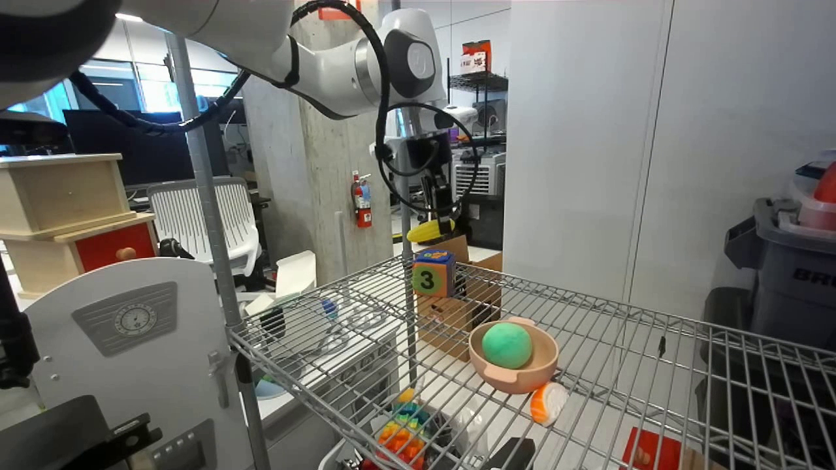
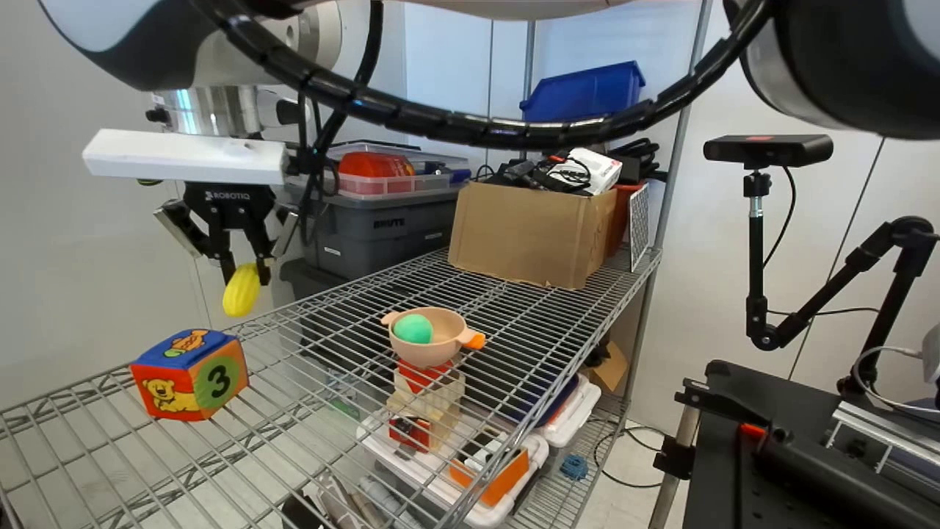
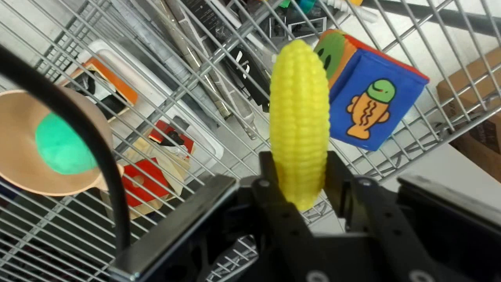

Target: Remove the plush toy in the bowl and put the other toys in the bowl

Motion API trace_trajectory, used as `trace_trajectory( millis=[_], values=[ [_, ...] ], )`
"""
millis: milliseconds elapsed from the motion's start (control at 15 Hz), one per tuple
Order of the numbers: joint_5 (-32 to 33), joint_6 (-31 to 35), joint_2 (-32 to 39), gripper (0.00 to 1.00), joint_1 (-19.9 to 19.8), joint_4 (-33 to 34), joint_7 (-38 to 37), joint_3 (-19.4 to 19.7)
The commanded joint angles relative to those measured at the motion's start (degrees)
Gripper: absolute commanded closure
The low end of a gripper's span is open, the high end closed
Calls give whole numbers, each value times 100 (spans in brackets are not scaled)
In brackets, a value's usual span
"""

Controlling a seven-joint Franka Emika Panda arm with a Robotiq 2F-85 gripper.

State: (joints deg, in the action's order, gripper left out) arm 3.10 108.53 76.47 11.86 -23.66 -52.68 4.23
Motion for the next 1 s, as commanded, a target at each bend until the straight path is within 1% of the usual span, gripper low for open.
trace_trajectory(
  millis=[0,67,133,200,267,467,600,933],
  values=[
    [-57,196,-45,91,35,-1,1,-53],
    [-69,201,-38,91,44,-1,-5,-64],
    [-73,194,-37,41,54,-7,-21,-68],
    [-65,202,-36,40,58,-7,-19,-64],
    [-60,200,-32,34,65,-12,-15,-64],
    [-53,198,-28,12,61,-18,-17,-58],
    [-47,185,-33,1,64,-21,-10,-54],
    [-88,83,-75,0,37,-52,126,-110]
  ],
)
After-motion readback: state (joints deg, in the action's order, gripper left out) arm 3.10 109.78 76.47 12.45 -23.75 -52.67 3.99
